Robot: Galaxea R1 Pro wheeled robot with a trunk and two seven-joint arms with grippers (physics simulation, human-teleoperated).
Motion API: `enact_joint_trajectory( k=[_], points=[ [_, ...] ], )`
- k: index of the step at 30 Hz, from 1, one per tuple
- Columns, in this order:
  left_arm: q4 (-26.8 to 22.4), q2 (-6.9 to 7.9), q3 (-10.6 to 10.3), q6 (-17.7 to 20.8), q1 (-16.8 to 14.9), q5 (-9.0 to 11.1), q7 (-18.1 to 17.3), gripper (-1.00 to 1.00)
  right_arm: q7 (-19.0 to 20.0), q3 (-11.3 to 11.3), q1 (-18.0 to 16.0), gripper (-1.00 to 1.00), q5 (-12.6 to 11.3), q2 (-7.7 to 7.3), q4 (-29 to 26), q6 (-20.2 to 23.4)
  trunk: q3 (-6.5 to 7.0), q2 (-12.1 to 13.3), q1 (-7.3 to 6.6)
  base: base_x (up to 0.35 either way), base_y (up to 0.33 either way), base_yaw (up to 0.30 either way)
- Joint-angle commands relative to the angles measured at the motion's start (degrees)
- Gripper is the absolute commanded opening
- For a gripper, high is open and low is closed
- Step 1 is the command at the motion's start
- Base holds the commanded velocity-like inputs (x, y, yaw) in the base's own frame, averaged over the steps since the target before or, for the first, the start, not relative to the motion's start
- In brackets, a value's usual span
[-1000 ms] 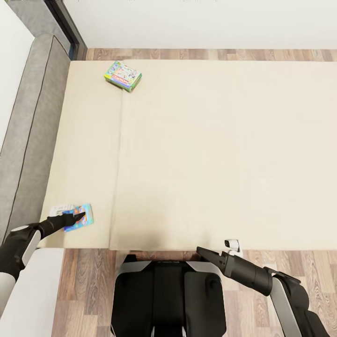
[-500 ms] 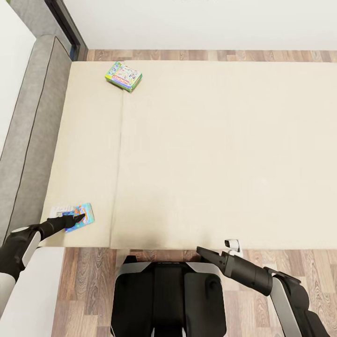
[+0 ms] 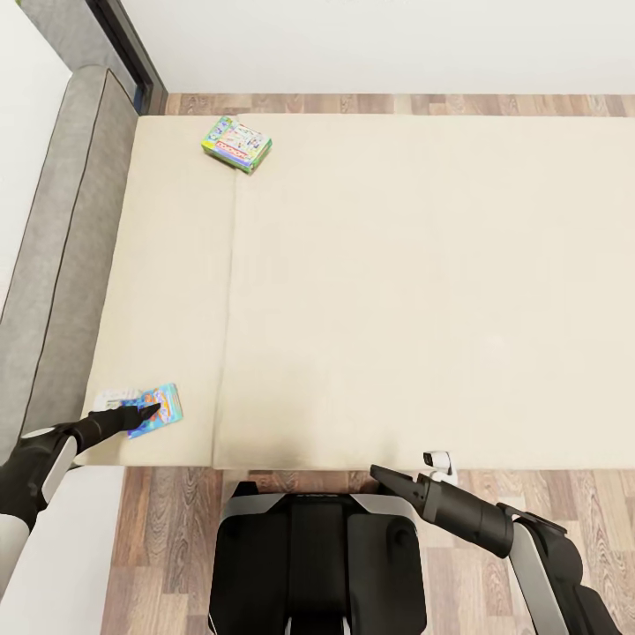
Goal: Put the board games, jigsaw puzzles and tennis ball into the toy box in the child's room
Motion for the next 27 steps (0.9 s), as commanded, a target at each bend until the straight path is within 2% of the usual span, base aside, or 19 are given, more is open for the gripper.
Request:
enact_joint_trajectory(
  k=[1,27],
  points=[
    [0.0,-0.01,0.1,0.5,0.0,0.5,-0.2,1.00,0.1,0.0,0.0,1.00,-0.1,-0.01,0.0,0.3,-0.05,-0.1,0.03,0.000,0.004,0.000],
    [0.4,-0.05,0.1,1.1,0.0,0.5,0.1,1.00,-2.2,-0.1,-0.1,1.00,-0.3,-0.06,0.0,0.4,-0.05,-0.1,0.03,-0.008,0.000,0.000]
  ],
)
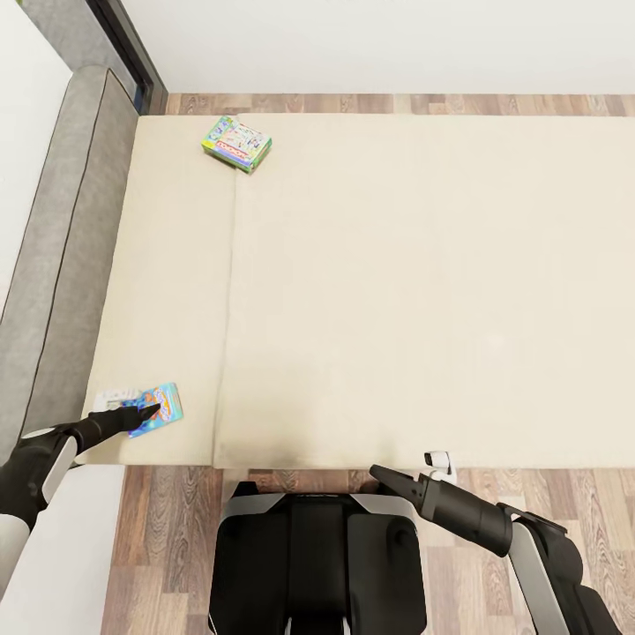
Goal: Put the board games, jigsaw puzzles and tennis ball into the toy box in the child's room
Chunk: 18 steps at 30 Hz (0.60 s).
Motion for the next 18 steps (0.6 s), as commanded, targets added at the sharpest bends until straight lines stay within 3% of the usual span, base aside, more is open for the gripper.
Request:
enact_joint_trajectory(
  k=[1,7,11,18],
  points=[
    [0.1,-0.01,0.0,0.6,0.1,0.1,-0.3,1.00,0.1,-0.1,0.0,1.00,-0.1,-0.02,0.0,0.3,-0.06,-0.1,0.05,0.000,0.000,0.000],
    [0.3,0.48,0.1,1.0,0.1,0.3,-0.8,1.00,0.2,-0.2,0.0,1.00,-0.1,-0.04,0.0,0.3,-0.06,-0.1,0.05,0.000,0.000,0.000],
    [0.4,1.53,0.3,1.7,0.1,0.4,-4.1,1.00,0.2,-0.3,0.0,1.00,-0.1,-0.04,0.0,0.3,-0.06,-0.1,0.05,0.000,0.000,0.000],
    [2.5,2.59,5.6,2.1,0.1,0.2,-10.1,1.00,0.2,-0.4,0.0,1.00,-0.1,-0.04,0.0,0.3,-0.06,-0.1,0.05,0.000,0.000,0.000]
  ],
)
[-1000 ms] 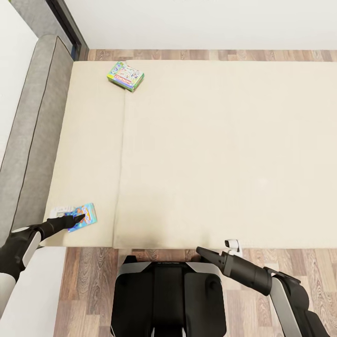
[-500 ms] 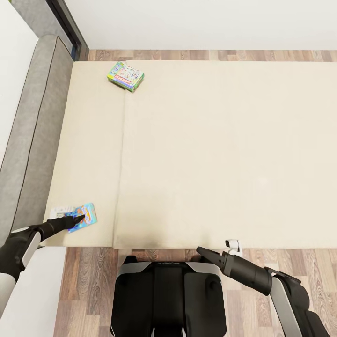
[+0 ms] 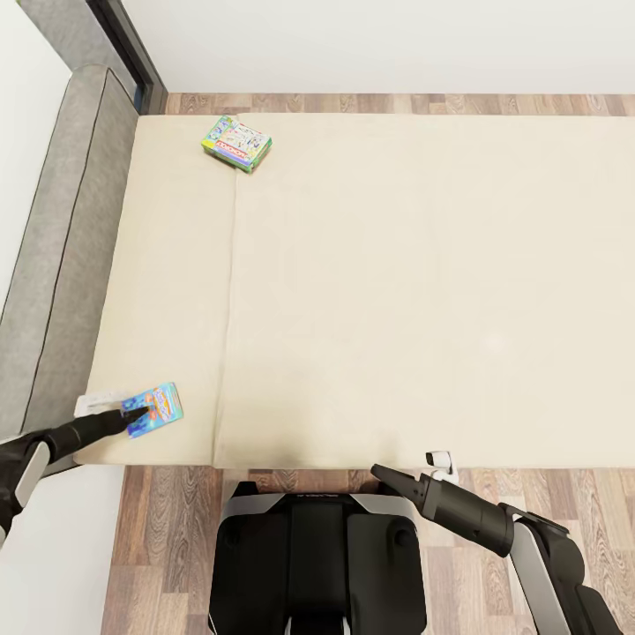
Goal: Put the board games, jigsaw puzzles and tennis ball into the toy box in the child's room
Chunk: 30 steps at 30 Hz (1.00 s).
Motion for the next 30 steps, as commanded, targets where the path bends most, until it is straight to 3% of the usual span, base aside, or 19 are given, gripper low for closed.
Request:
enact_joint_trajectory(
  k=[1,7,30],
  points=[
    [0.2,0.02,0.5,0.5,0.0,0.4,-0.3,1.00,0.1,0.0,0.0,1.00,-0.1,0.00,0.0,0.3,-0.05,-0.1,0.03,0.000,0.000,0.000],
    [0.8,0.12,1.7,0.6,0.0,0.3,-1.0,1.00,0.1,0.0,0.0,1.00,-0.1,0.00,0.0,0.3,-0.05,-0.1,0.03,0.000,0.000,0.000],
    [1.2,0.04,2.1,2.8,-0.3,0.5,-1.1,1.00,0.2,0.0,0.0,1.00,-0.1,0.00,0.0,0.3,-0.18,-0.1,0.03,0.000,0.000,0.000]
  ],
)
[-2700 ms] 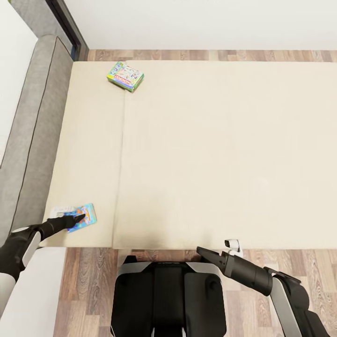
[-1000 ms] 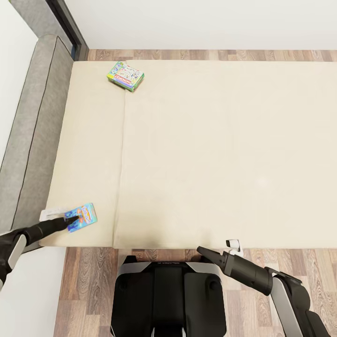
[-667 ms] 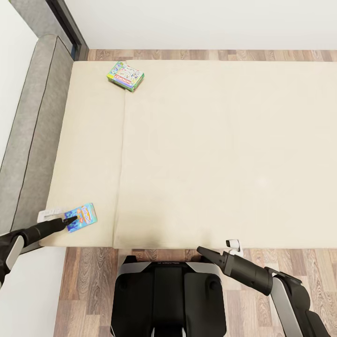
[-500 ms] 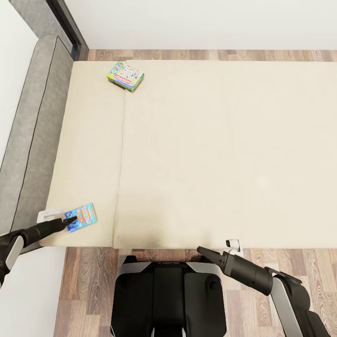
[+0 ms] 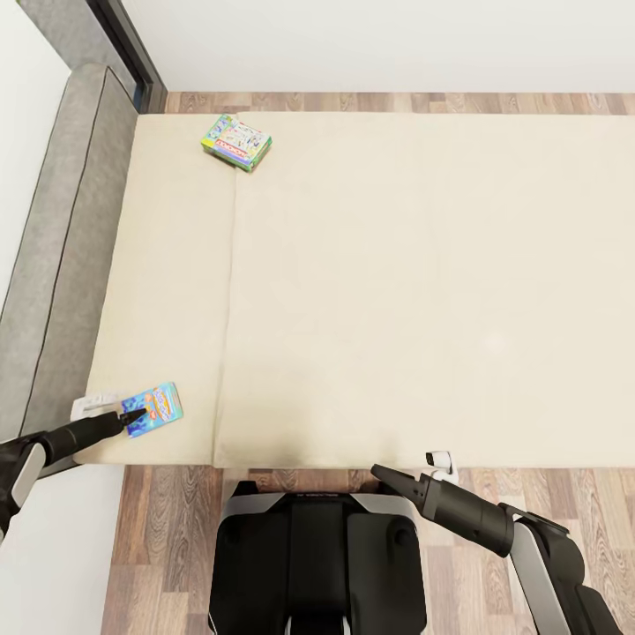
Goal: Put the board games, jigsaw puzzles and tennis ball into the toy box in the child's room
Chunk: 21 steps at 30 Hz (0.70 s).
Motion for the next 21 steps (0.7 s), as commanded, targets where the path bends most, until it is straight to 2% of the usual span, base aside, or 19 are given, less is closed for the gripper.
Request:
enact_joint_trajectory(
  k=[1,21],
  points=[
    [0.0,-0.02,0.1,0.5,0.0,0.4,-0.2,1.00,0.1,0.0,0.0,1.00,-0.1,0.00,0.0,0.3,-0.10,-0.1,0.03,0.000,0.000,0.000],
    [0.0,0.07,0.0,0.5,-0.1,0.4,-1.0,1.00,0.1,0.0,-0.1,1.00,-0.1,0.00,0.0,0.3,-1.49,-0.1,0.03,0.000,0.000,0.000]
  ],
)
